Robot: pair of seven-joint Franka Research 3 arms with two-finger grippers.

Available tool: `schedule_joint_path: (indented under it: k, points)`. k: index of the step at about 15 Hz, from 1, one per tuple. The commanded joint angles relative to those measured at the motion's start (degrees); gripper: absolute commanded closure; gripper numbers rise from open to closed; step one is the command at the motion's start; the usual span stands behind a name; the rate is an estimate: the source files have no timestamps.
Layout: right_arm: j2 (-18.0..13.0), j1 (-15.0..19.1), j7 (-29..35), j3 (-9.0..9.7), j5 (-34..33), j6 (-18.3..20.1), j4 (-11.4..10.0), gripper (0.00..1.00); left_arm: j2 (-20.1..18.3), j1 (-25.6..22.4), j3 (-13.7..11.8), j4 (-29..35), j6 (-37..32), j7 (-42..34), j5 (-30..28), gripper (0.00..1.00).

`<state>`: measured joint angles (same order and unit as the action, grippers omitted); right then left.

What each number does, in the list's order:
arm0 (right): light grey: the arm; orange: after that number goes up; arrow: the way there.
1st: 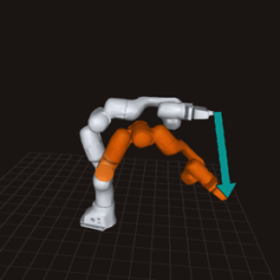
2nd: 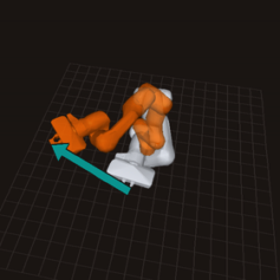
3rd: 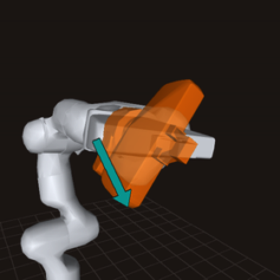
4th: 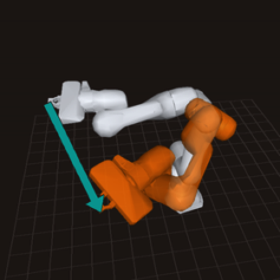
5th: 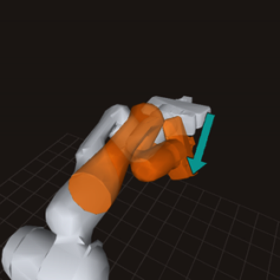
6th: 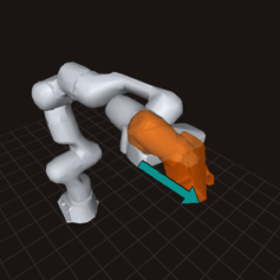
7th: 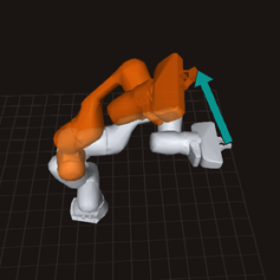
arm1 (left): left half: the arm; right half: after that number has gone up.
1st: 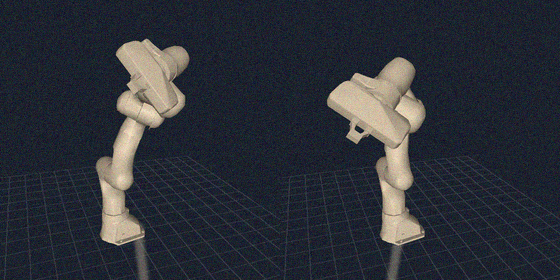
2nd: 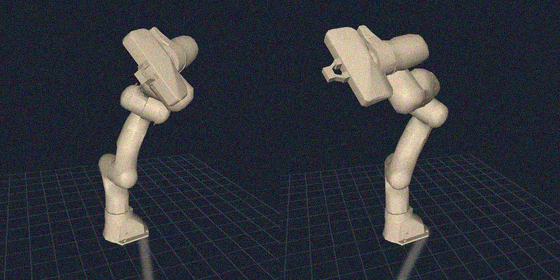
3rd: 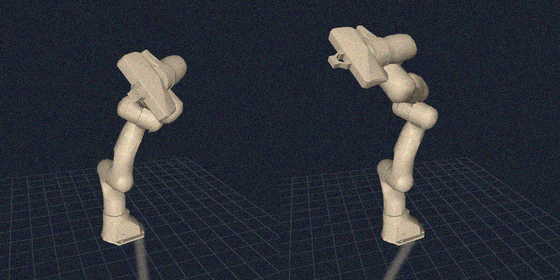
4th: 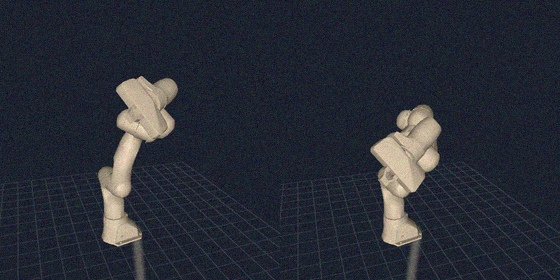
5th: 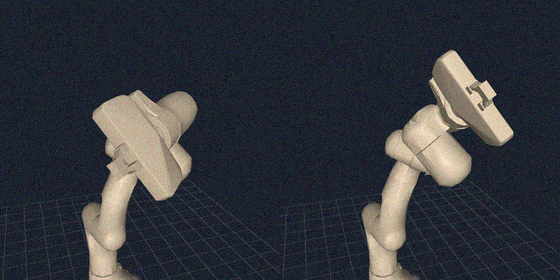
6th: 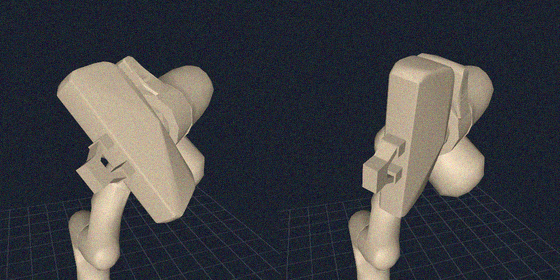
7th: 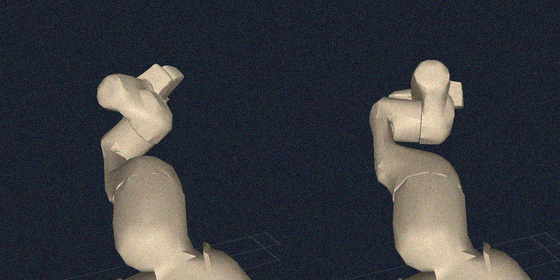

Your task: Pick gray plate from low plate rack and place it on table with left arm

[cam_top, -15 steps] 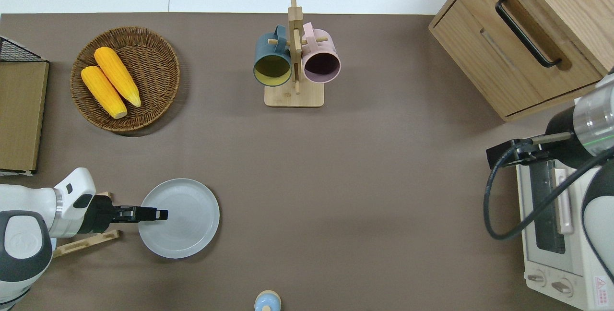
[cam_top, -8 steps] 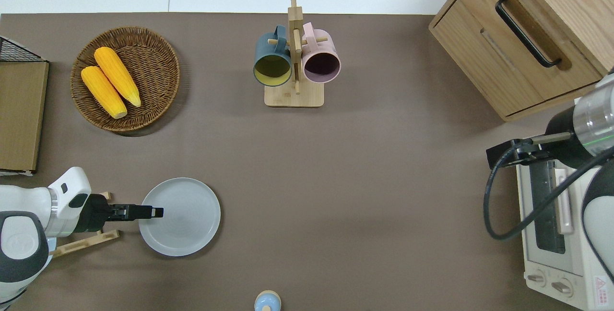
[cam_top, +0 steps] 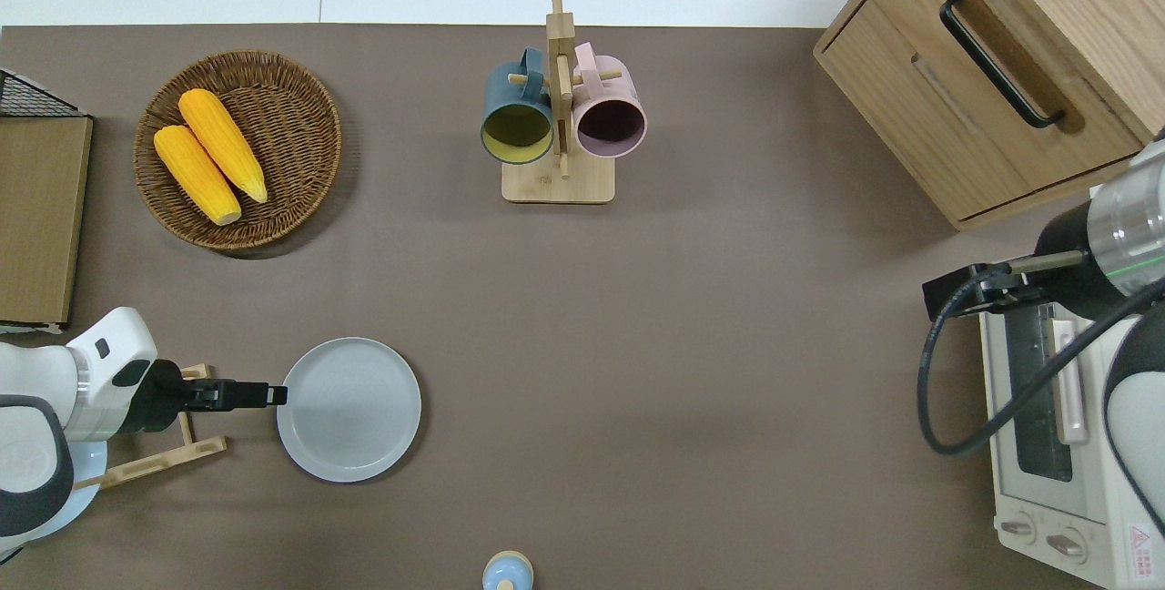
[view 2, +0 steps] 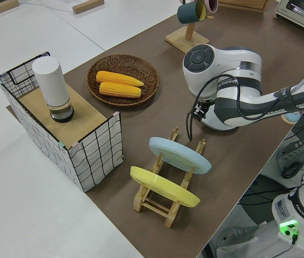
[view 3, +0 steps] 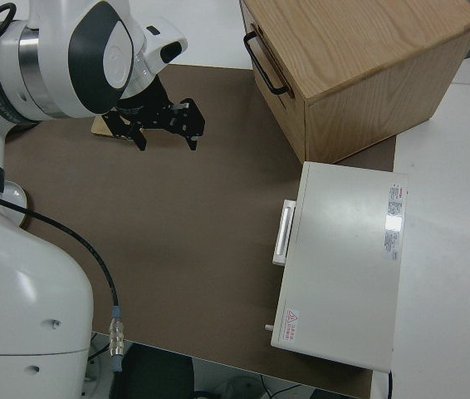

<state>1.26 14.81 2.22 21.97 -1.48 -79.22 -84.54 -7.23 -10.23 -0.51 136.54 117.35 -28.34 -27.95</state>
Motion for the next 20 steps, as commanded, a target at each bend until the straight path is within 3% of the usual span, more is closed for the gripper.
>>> schedule_joint_path:
  k: [1,3,7,13,17,20]
  points:
    - [-0.20,1.37,0.68,1.23,-0.37,0.65,0.43,0.017,-1.82,0.91,0.77,-3.37,-0.98,9.06,7.27,0.03]
    - [-0.12,1.37,0.68,1.14,-0.37,0.65,0.34,0.017,-2.96,0.92,3.04,-5.57,-2.56,14.61,11.76,0.02]
    - [-0.12,1.37,0.68,1.23,-0.37,0.65,0.43,0.017,-2.53,1.01,5.08,-14.44,-10.54,21.21,19.32,0.02]
    - [-0.12,1.37,0.68,1.14,-0.37,0.65,0.43,0.017,-2.00,1.01,5.96,-24.55,-18.90,22.72,25.83,0.01]
    - [-0.12,1.37,0.68,1.23,-0.37,0.65,0.34,0.017,-2.09,1.01,6.83,-28.34,-20.58,22.63,27.77,0.01]
    - [-0.12,1.37,0.68,1.23,-0.37,0.65,0.43,0.017,-2.35,0.92,9.90,-30.27,-21.20,22.89,31.36,0.01]
